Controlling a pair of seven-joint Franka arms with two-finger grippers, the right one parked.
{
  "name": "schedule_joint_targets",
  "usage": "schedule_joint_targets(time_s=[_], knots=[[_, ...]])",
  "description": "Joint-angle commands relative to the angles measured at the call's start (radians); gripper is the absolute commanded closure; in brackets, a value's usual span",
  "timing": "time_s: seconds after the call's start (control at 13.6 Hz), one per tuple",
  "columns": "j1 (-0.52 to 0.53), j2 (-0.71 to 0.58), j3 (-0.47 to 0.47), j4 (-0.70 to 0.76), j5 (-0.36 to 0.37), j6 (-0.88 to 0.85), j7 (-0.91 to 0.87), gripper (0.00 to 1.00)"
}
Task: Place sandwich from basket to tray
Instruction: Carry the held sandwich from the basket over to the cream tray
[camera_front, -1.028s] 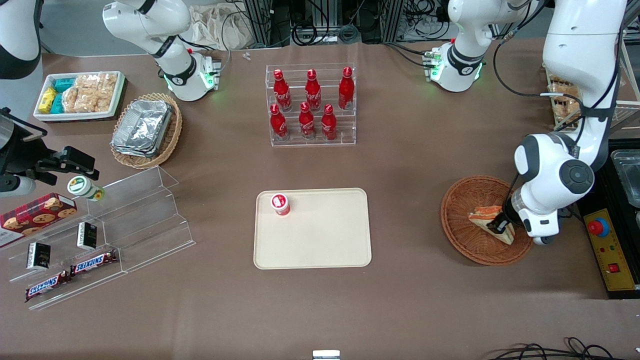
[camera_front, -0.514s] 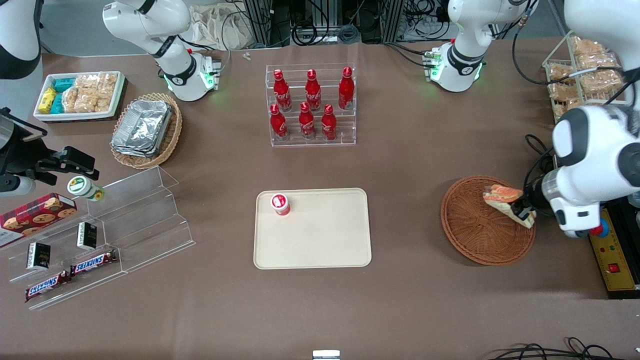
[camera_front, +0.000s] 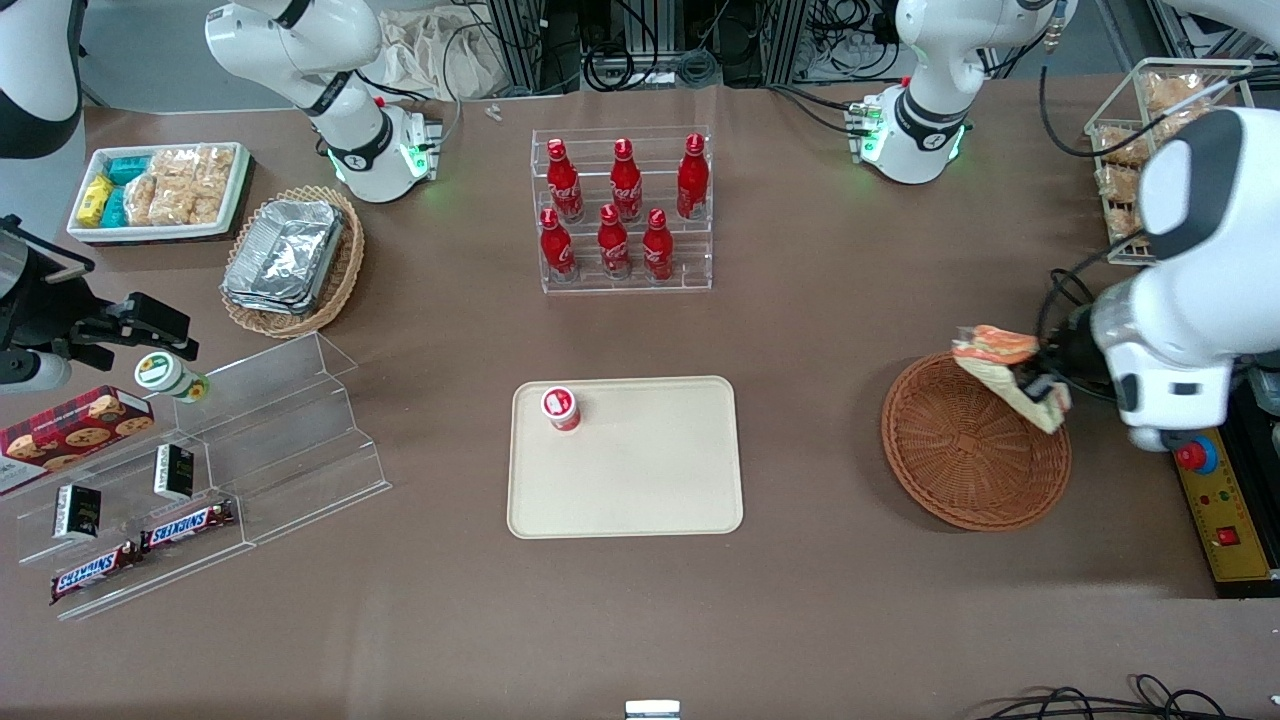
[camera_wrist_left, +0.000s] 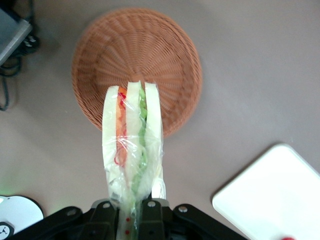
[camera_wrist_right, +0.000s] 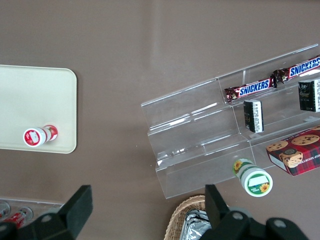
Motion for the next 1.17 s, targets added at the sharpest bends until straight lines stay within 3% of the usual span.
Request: schedule_joint_targets(time_s=[0.0,0.22,0.81,1.1], knots=[[0.001,0.025,-0.087,0.032,0.020,-0.025,0.006,1.00],[-0.031,0.055,-0.161,0.030,0.027,-0.010,0.023,1.00],[-0.276,0.212,-0.162,0.032,0.033,0.234,0.047,1.00],[-0.343,0.322,-0.162,0.026,0.109,0.398,0.113,1.00]])
